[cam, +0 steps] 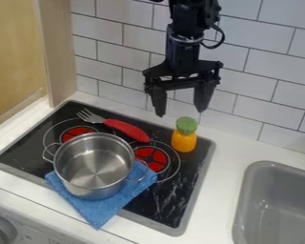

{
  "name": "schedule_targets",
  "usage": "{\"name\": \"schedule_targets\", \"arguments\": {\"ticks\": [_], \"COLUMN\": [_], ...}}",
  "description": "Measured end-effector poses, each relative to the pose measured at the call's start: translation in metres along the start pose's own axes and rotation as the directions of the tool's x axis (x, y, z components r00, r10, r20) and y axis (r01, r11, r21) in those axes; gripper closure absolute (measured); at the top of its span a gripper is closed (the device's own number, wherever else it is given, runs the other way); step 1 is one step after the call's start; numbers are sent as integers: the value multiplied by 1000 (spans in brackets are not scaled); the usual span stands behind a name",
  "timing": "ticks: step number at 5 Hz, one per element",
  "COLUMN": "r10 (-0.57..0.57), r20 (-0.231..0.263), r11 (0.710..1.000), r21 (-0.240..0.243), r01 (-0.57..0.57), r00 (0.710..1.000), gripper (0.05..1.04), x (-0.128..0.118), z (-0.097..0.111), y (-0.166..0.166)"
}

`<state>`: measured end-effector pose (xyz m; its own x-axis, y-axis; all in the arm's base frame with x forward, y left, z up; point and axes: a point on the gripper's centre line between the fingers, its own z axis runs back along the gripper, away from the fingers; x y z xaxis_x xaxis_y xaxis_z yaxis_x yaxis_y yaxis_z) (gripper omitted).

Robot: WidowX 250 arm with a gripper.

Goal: Move the red fork at the left lower side of the stove

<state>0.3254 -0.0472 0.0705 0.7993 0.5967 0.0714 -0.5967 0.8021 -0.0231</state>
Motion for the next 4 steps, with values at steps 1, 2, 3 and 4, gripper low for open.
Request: {"name": "schedule_targets", "arguments": {"ticks": [1, 2, 3, 4], "r10": [5, 116, 214, 290], "r20": [-45, -41, -36, -35], "r11": [999, 992, 976, 957], "r21": [46, 53, 51, 29], "r01": [-3, -114, -212, -289], "r00": [999, 992, 976, 956], "gripper": [84, 84, 84, 84], "x": [-11, -11, 3, 14], "z": [-15, -18, -16, -13], "y": [10, 12, 28, 39]}}
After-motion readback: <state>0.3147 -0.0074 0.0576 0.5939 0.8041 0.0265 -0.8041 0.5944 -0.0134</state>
